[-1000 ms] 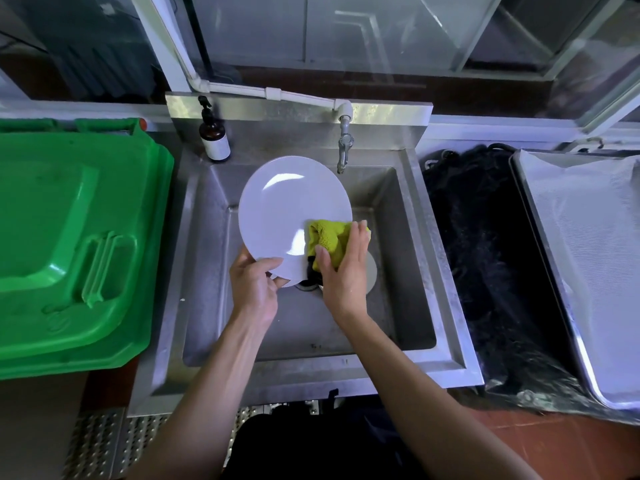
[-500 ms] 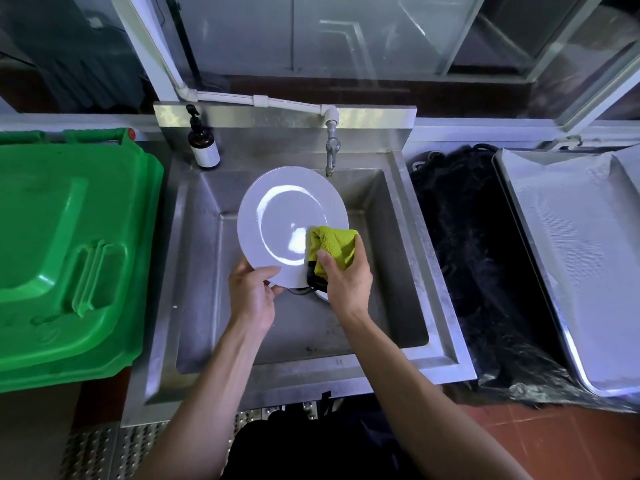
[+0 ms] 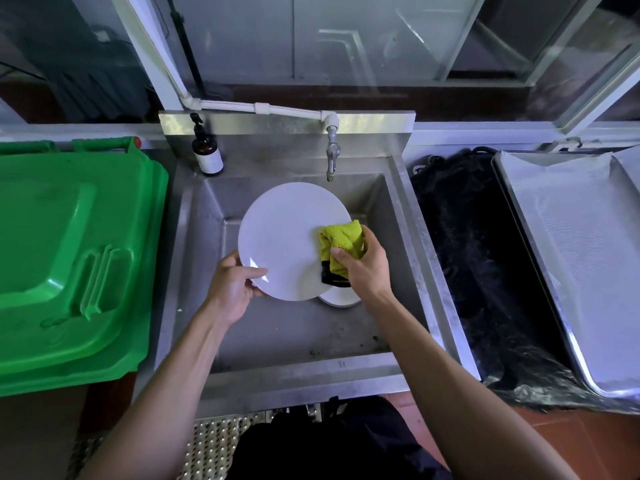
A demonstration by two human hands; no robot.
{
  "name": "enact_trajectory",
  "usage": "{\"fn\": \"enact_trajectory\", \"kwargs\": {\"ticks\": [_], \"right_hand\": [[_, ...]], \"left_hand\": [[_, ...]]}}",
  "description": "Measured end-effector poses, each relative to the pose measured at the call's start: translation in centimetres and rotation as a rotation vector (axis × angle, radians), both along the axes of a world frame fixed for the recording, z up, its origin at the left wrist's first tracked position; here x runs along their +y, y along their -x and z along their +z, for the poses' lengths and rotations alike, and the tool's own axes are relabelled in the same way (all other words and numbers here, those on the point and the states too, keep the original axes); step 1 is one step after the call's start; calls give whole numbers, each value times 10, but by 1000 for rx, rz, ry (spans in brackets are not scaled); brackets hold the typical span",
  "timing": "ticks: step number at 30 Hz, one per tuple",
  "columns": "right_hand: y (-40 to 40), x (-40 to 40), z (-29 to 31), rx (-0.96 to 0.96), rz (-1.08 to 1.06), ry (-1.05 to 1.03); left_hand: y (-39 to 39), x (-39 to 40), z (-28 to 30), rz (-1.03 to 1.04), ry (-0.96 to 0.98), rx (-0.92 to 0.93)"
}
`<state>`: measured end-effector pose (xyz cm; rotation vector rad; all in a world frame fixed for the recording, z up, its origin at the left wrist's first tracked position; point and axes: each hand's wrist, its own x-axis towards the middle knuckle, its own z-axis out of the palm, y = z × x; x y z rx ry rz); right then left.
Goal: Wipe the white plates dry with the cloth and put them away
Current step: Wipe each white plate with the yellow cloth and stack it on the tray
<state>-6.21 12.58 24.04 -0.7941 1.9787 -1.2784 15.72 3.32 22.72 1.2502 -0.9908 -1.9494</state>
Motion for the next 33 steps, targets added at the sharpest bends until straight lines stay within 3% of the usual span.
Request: {"fn": "enact_trajectory", "kwargs": {"ticks": [12, 23, 29, 33], "right_hand": [[31, -18, 16, 188, 312, -45], [28, -26, 17, 326, 375, 6], [28, -16, 3, 463, 266, 105], [37, -7, -3, 648, 191, 178]], "left_hand": [[-10, -38, 16, -439, 129, -299], [7, -66, 26, -575, 359, -532], [31, -57, 18, -466, 544, -593], [48, -40, 8, -252, 466, -384]]}}
